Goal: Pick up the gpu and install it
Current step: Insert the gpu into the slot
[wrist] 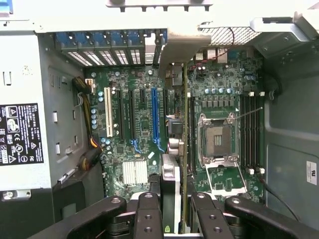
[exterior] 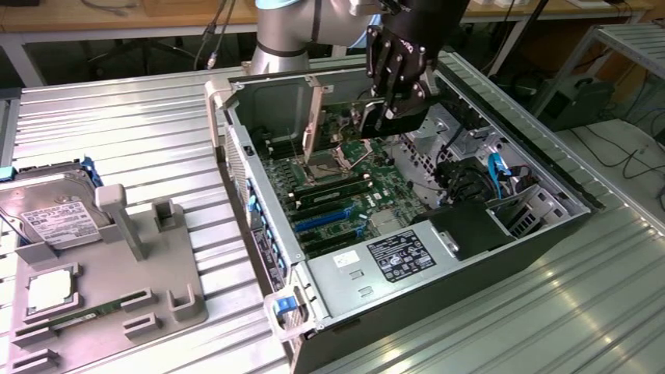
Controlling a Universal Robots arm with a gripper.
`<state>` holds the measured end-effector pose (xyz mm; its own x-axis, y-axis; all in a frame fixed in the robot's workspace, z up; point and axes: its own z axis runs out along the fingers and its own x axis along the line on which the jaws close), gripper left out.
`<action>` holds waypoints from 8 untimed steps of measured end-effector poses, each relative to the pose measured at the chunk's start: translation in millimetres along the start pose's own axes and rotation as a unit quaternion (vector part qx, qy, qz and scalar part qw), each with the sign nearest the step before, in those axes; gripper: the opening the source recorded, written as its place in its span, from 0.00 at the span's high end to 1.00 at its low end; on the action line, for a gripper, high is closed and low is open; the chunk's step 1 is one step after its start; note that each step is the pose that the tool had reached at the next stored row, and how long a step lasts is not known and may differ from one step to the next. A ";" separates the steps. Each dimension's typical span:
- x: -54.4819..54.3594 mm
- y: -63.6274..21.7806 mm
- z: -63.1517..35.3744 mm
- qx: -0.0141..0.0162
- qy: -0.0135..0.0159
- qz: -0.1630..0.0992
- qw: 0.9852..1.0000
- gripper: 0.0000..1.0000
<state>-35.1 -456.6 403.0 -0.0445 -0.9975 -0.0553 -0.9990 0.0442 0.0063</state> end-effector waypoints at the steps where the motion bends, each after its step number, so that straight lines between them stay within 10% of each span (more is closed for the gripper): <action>1: -0.1 0.0 0.7 0.001 0.000 0.000 1.000 0.72; 8: -1.4 0.0 12.0 0.000 0.000 -0.009 1.000 0.72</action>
<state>-35.1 -454.6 391.2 -0.0255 -0.9981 -0.0553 -0.9997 0.0253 0.0043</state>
